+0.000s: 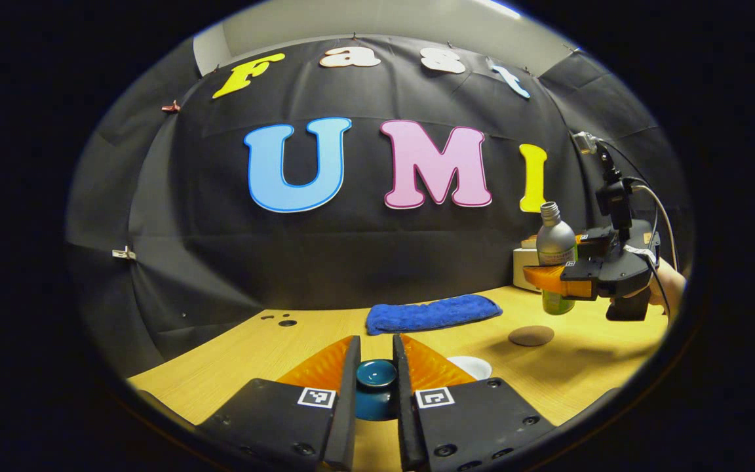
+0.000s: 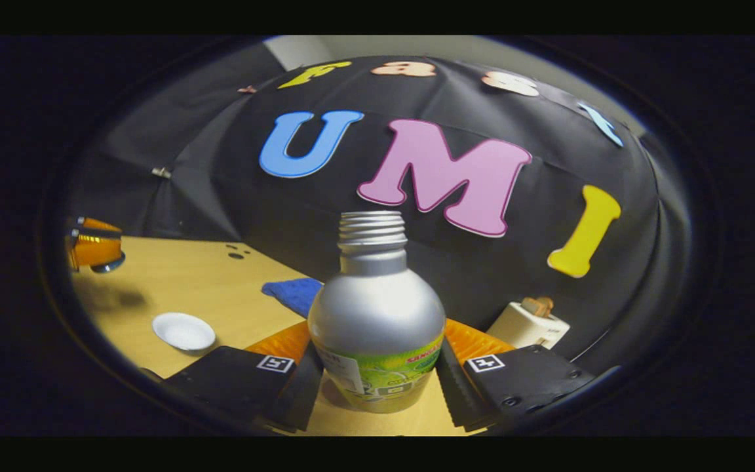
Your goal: Open the teacup lid with one hand, grasp the water bottle and pour water into the teacup with the other hand; after pouring, place the water bottle on the coaster and then close the teacup lid.
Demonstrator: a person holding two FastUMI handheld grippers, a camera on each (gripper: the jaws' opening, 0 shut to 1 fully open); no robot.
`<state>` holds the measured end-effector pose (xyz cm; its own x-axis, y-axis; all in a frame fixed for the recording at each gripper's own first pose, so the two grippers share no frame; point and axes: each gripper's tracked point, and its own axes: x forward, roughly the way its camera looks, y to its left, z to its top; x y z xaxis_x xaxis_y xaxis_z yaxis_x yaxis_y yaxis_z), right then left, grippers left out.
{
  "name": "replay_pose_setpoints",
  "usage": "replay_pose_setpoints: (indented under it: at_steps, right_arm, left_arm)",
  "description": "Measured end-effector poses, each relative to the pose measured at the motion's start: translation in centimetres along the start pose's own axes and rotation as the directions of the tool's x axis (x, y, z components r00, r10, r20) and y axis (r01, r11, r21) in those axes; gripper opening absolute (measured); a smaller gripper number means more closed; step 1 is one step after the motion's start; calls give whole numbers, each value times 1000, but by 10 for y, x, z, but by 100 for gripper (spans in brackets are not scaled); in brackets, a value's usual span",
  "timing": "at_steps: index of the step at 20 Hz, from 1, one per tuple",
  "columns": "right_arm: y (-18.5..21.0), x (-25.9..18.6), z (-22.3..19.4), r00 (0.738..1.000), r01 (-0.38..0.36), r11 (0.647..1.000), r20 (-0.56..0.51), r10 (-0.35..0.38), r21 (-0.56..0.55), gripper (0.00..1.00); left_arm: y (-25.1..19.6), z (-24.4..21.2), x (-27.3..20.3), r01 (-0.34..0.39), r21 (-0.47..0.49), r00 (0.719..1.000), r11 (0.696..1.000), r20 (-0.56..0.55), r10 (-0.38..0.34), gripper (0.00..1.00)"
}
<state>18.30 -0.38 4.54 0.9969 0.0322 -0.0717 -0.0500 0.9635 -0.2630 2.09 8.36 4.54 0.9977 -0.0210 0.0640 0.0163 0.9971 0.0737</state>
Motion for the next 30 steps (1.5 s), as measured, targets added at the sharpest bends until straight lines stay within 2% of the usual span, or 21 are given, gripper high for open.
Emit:
replay_pose_setpoints:
  at_steps: [1,3,6,7,10,14,20,21,22,27,28,30]
  right_arm:
    - [-2,3,-2,1000,-5,999,1,5,38,80]
    - [-11,9,-12,1000,-2,995,-10,3,97,80]
    - [-8,16,-23,998,-48,964,-22,56,262,81]
    - [-14,22,-27,999,-33,957,-16,39,288,80]
    - [-32,50,-51,999,28,969,-36,-20,244,80]
    - [-27,59,-68,997,13,953,-71,9,304,80]
    - [-28,65,-85,995,6,942,-97,28,336,82]
    - [-26,63,-86,994,4,939,-102,33,344,78]
    - [-28,64,-84,995,4,939,-95,31,345,83]
    - [-25,63,-87,993,2,940,-108,37,342,87]
    - [-27,62,-87,994,9,943,-110,29,334,91]
    - [-29,60,-87,994,29,949,-112,7,313,99]
  left_arm:
    - [-5,3,-1,6,2,1000,1000,7,-6,27]
    - [-12,8,-1,14,6,1000,1000,17,-14,30]
    - [-20,12,0,26,-13,999,1000,23,-25,30]
    - [-20,11,0,24,-14,999,1000,21,-24,33]
    - [-21,9,3,25,-19,1000,1000,13,-25,30]
    - [-17,2,5,13,-35,1000,999,-1,-13,30]
    - [-20,-6,6,20,-54,999,998,-32,-22,30]
    - [-19,-5,5,18,-52,999,998,-31,-20,33]
    - [-18,-4,3,15,-51,999,999,-27,-16,32]
    - [-14,-5,-2,3,-43,999,999,-35,-4,30]
    - [-14,-4,-3,-1,-42,999,999,-35,-1,28]
    - [-11,-5,-7,-12,-33,999,999,-37,11,30]
